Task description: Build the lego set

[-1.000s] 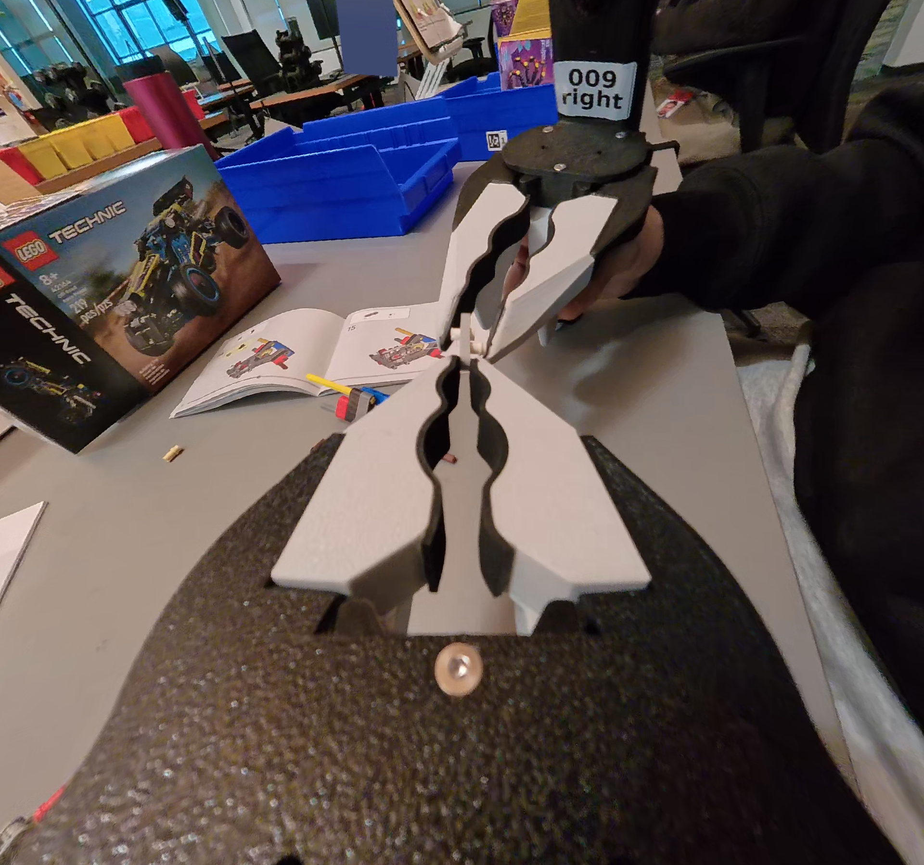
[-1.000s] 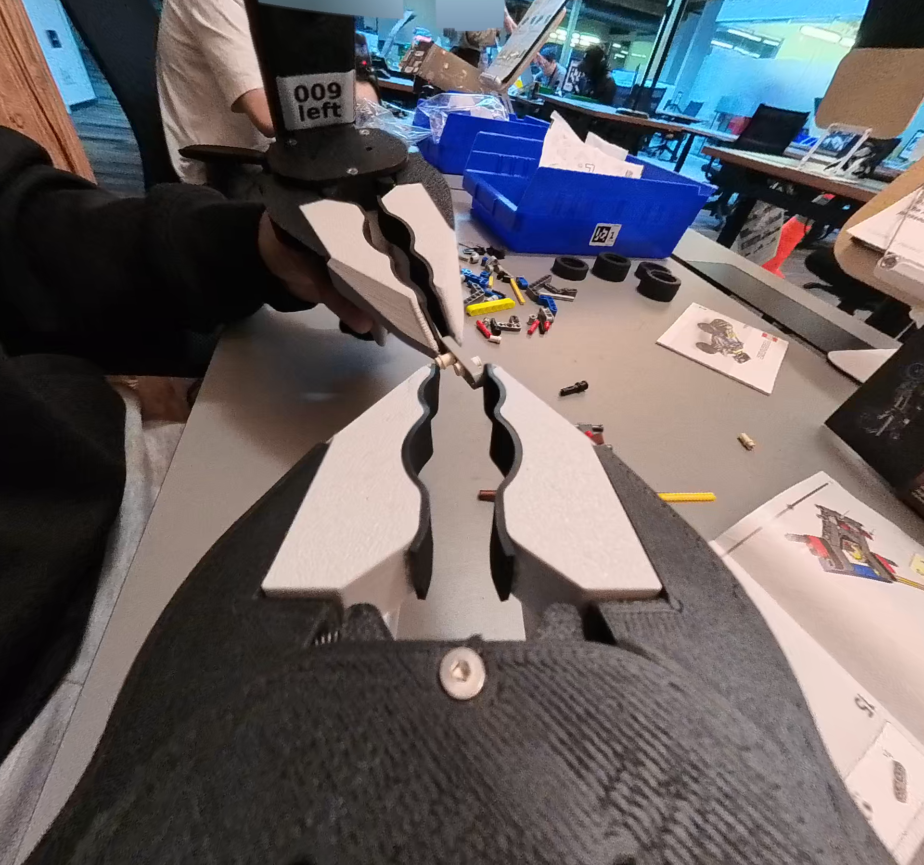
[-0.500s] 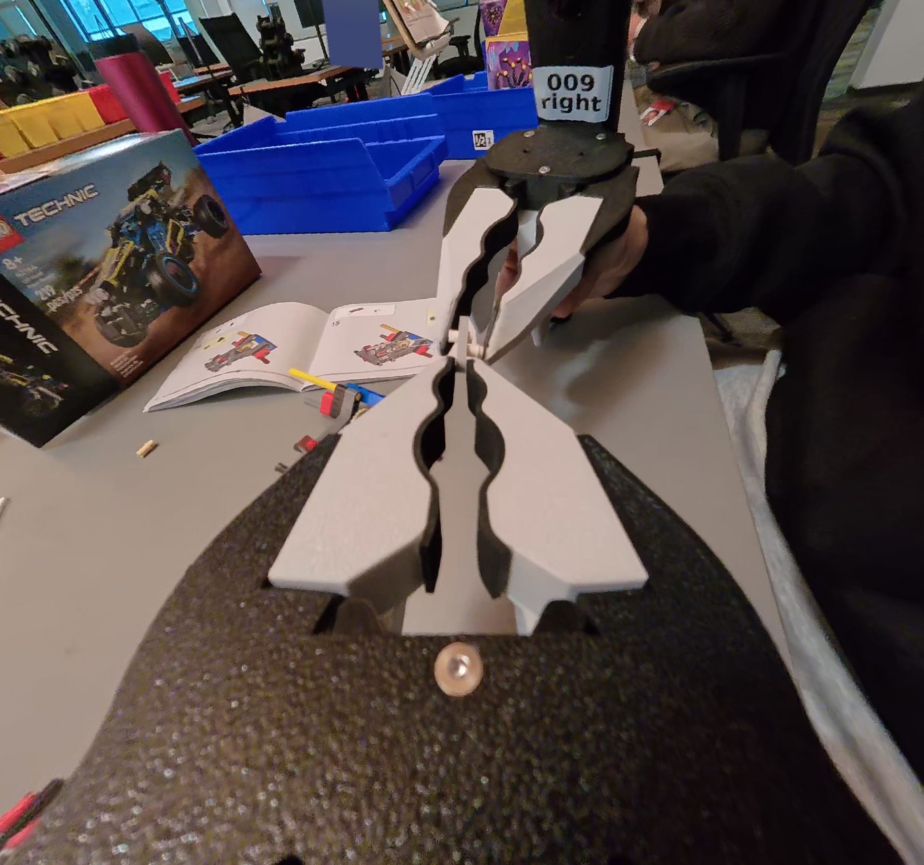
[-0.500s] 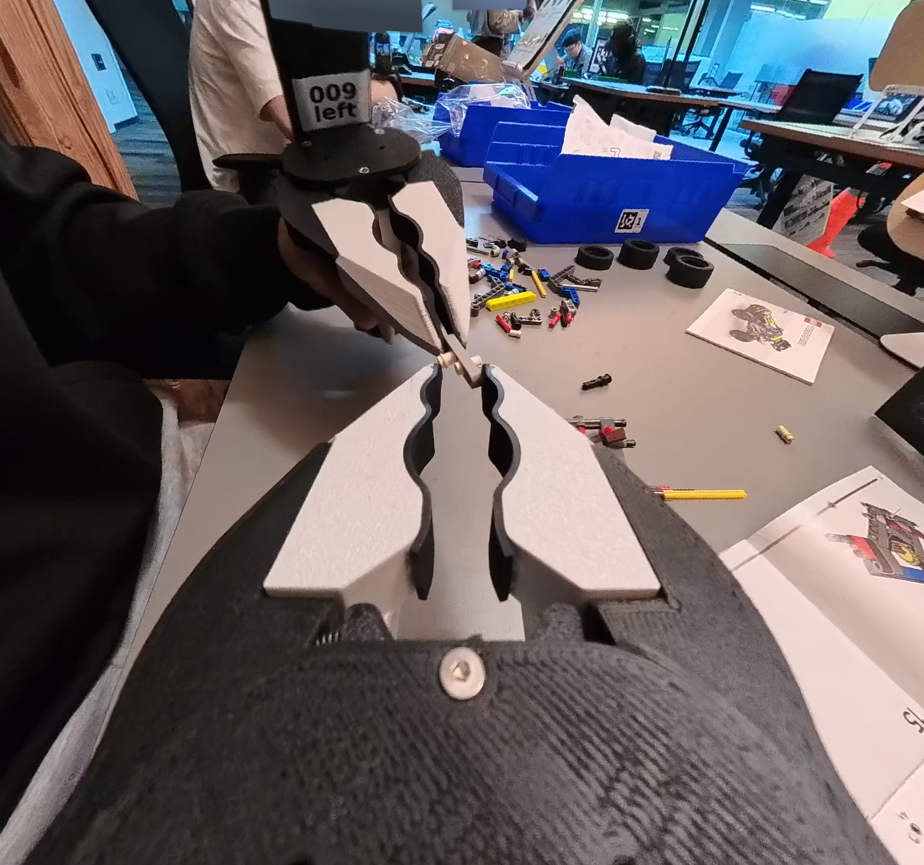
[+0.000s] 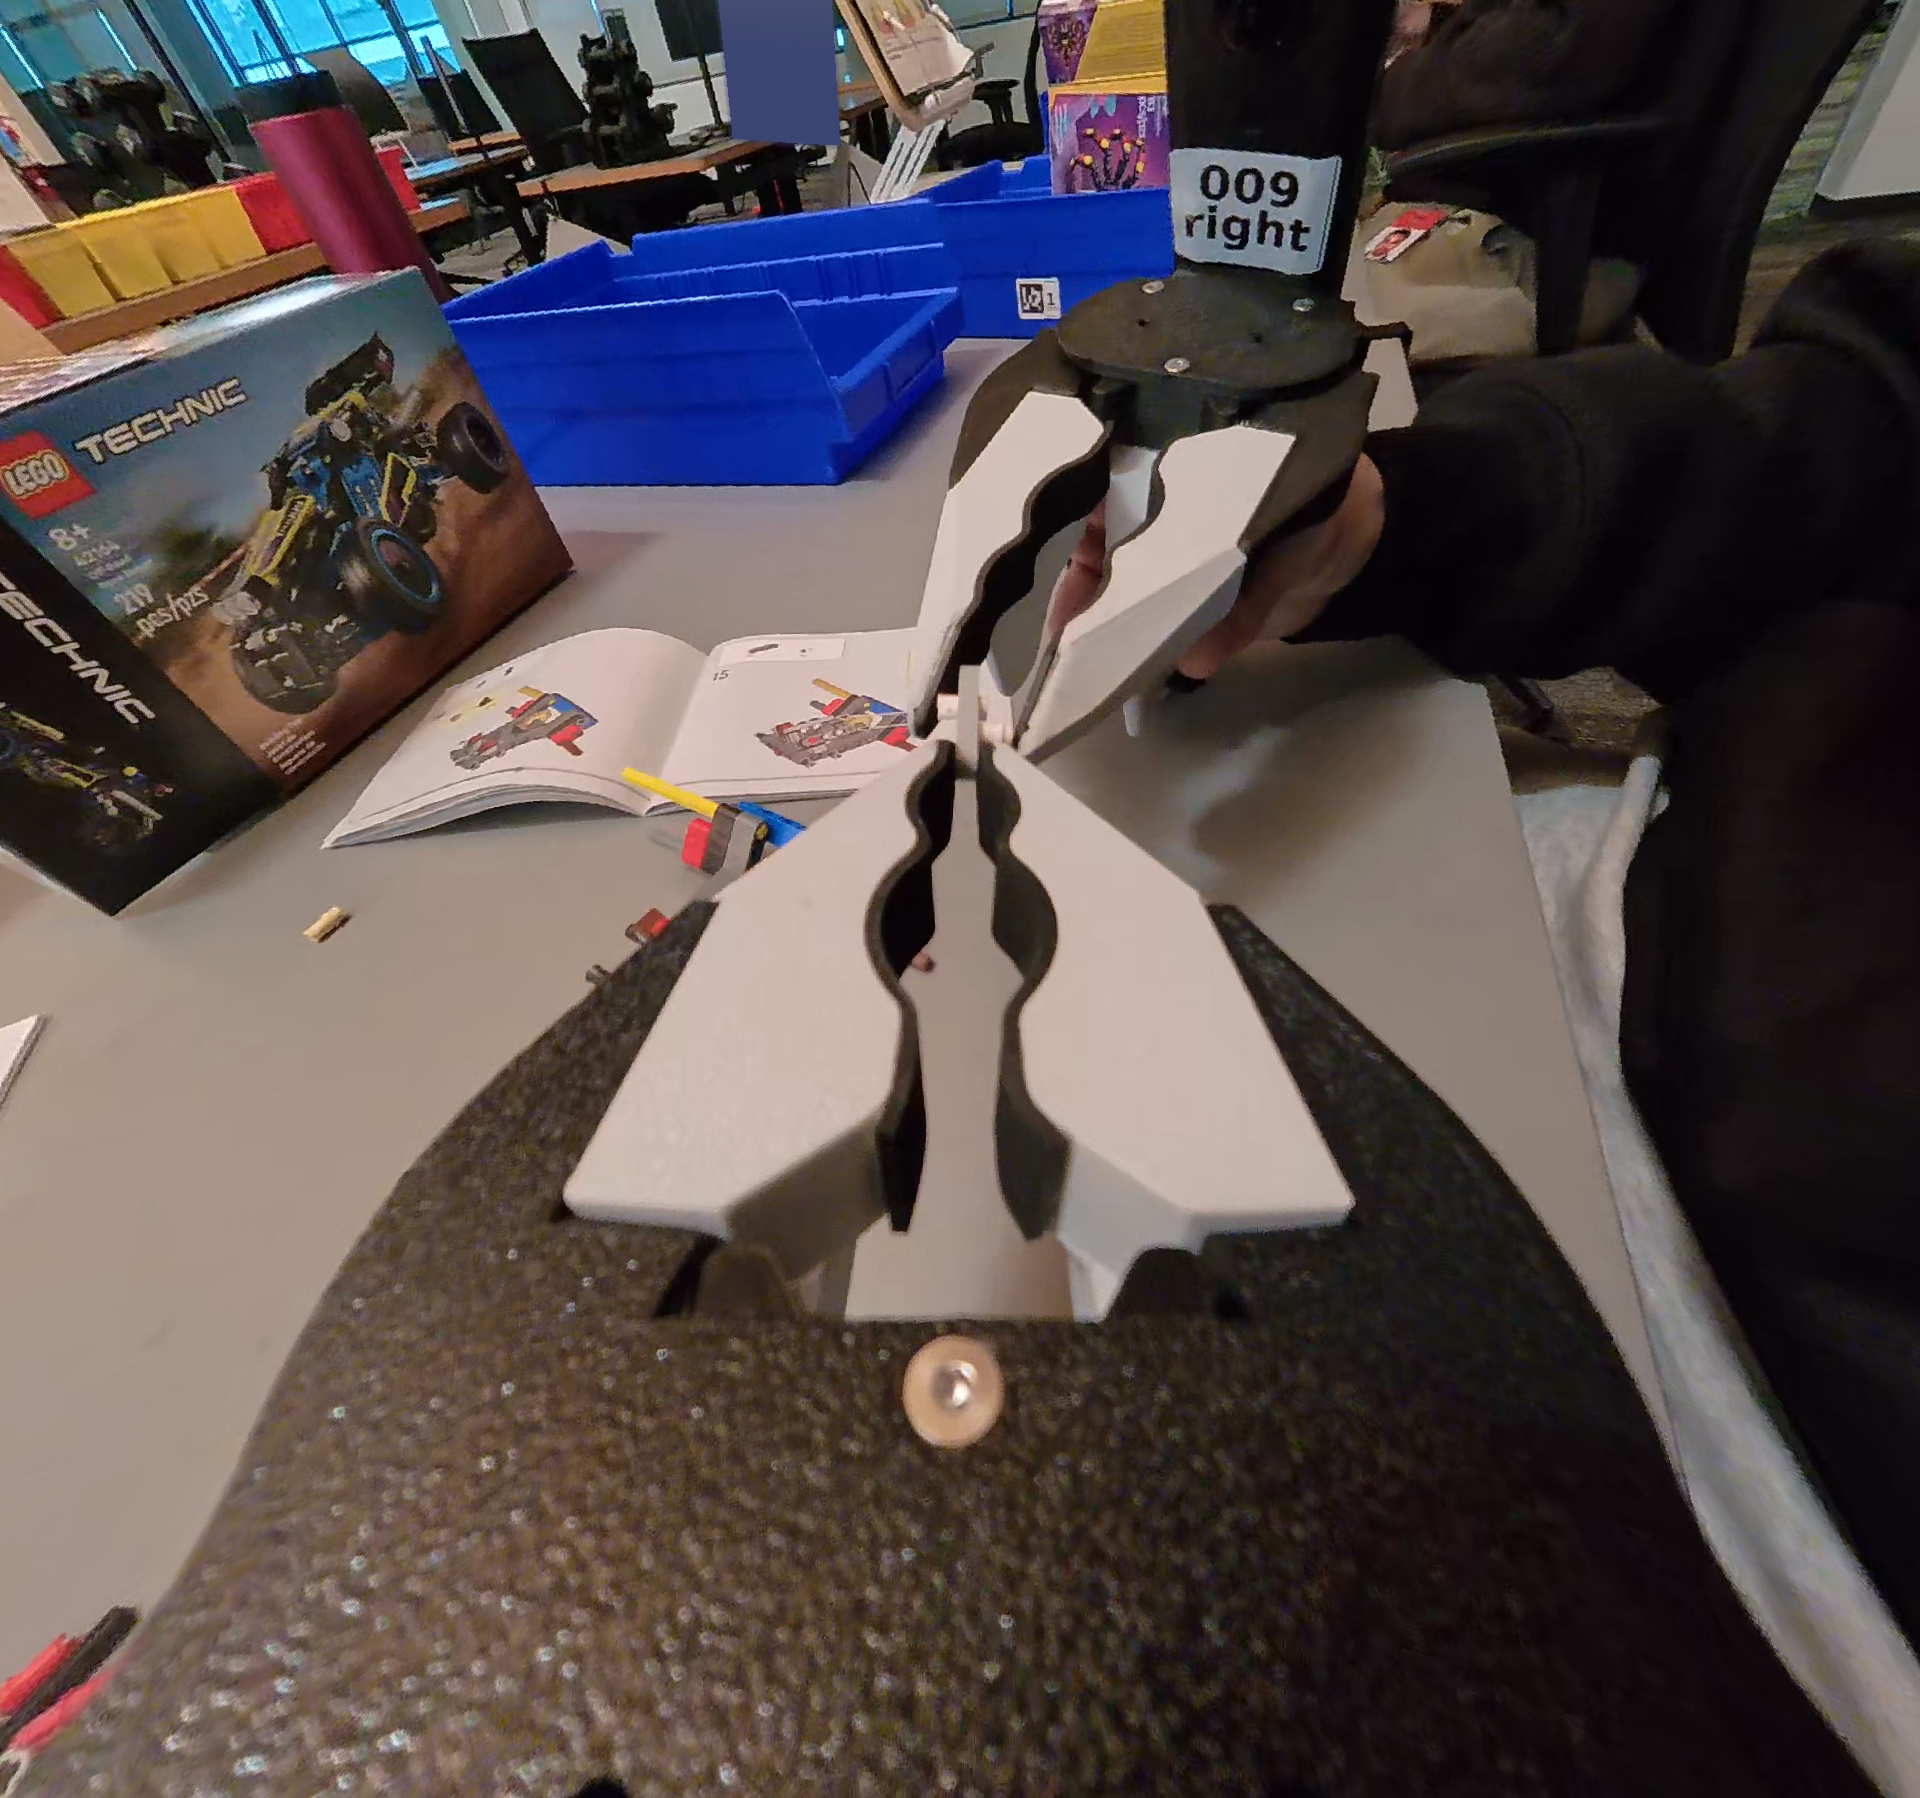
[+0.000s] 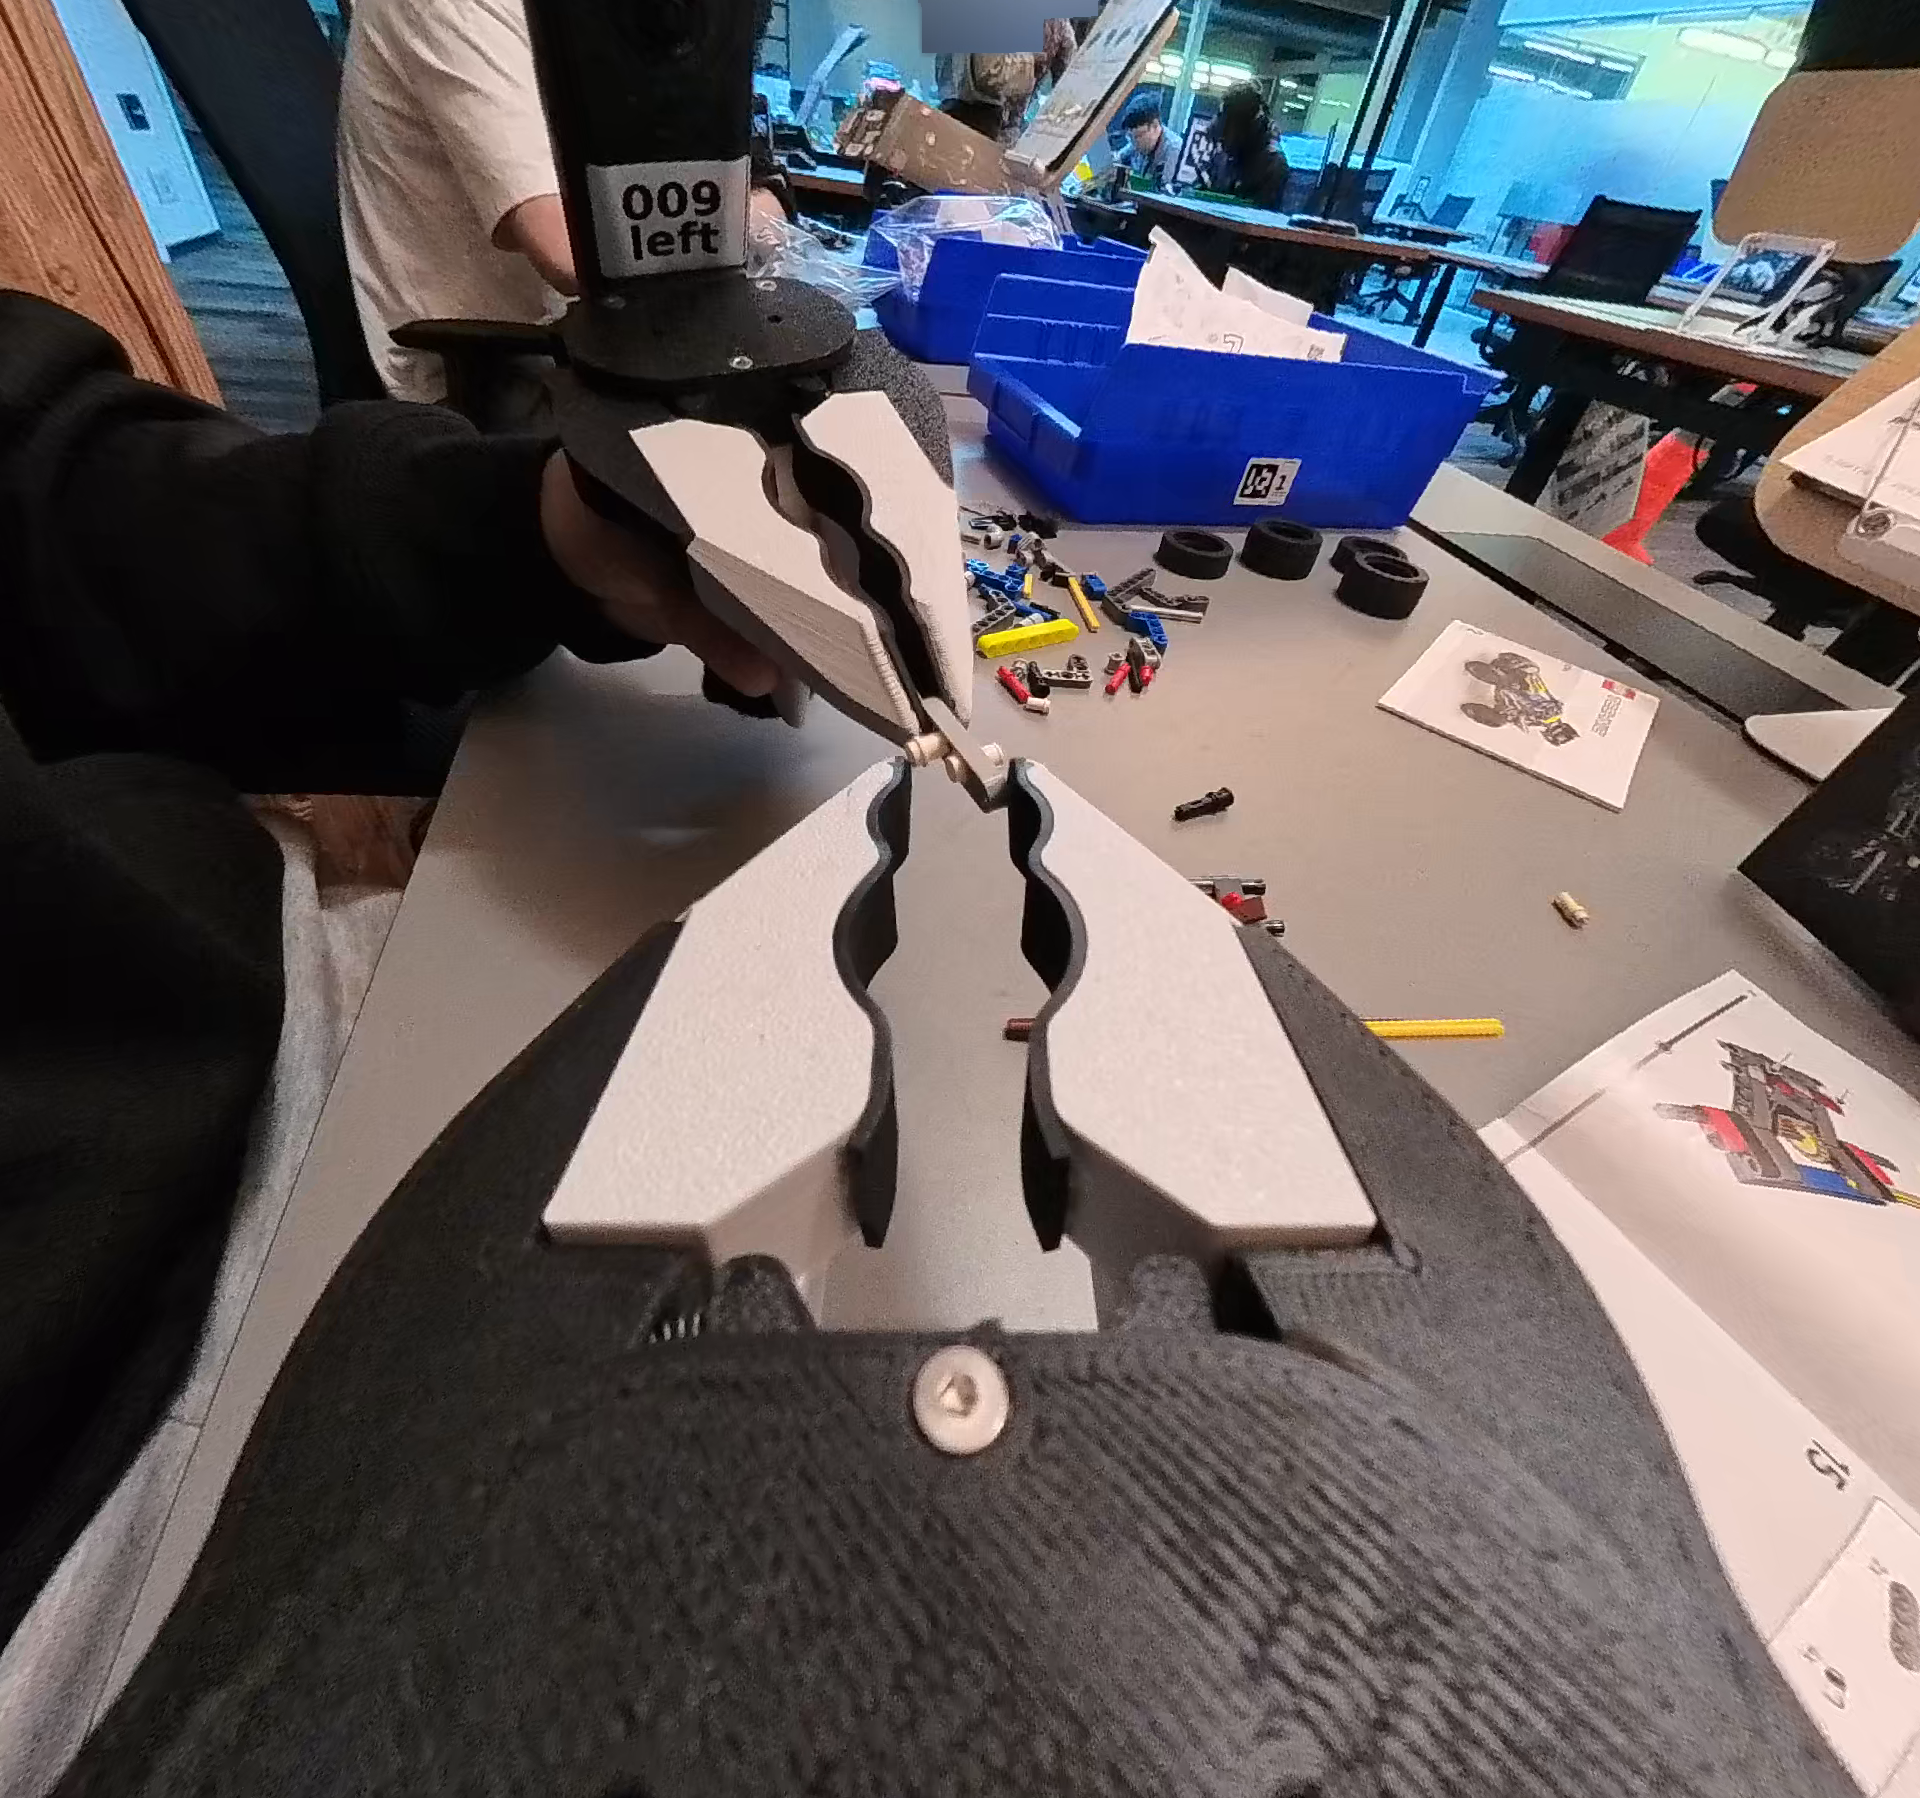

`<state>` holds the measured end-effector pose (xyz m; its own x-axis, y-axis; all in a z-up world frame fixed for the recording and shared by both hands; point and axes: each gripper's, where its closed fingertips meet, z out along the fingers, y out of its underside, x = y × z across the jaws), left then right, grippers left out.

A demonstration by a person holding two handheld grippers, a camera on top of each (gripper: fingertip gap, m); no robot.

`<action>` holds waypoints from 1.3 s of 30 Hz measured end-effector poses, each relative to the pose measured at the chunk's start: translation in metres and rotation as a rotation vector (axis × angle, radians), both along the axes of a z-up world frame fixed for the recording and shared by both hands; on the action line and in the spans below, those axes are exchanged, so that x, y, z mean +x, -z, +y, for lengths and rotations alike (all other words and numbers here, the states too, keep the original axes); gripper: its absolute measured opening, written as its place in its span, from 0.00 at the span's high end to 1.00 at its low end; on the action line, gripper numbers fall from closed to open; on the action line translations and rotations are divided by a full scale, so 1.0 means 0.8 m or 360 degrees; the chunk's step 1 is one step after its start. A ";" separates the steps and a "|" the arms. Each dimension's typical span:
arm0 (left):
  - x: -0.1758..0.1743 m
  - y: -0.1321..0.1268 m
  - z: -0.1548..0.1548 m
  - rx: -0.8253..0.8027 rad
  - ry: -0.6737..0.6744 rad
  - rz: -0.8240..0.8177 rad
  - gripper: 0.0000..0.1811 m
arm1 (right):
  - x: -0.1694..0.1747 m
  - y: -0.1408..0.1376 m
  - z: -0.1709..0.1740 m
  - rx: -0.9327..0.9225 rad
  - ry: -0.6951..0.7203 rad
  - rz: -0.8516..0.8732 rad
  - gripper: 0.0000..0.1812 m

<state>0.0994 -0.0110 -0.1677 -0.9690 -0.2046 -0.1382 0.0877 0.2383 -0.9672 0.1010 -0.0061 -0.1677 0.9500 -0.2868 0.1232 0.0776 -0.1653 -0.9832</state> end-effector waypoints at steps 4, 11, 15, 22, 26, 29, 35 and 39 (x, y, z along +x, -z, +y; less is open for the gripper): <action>0.000 0.000 -0.001 -0.0006 0.0005 0.0005 0.99 | 0.000 -0.001 0.000 0.0012 -0.0009 0.0010 0.91; -0.001 -0.001 -0.001 -0.0013 0.0019 0.0012 0.99 | -0.002 -0.002 -0.001 0.0030 -0.0047 0.0043 0.92; -0.001 0.000 -0.001 -0.0004 0.0012 0.0005 0.99 | -0.002 -0.002 -0.001 0.0026 -0.0037 0.0045 0.92; 0.001 0.000 -0.001 -0.0011 -0.0006 0.0008 0.99 | 0.000 -0.003 -0.001 0.0042 -0.0021 0.0059 0.92; 0.001 0.004 -0.001 0.0016 0.0001 -0.0009 0.99 | 0.001 0.000 0.000 0.0031 -0.0040 0.0133 0.92; 0.001 0.006 0.000 0.0057 0.0005 -0.0081 0.99 | 0.003 0.001 0.000 0.0036 -0.0037 0.0176 0.94; 0.006 0.009 -0.001 0.0056 -0.0036 -0.0058 0.99 | 0.005 0.003 0.001 0.0000 -0.0015 0.0108 0.92; 0.016 0.017 0.006 0.0110 -0.0113 0.0058 0.99 | 0.005 0.006 -0.001 -0.0059 0.0031 0.0001 0.84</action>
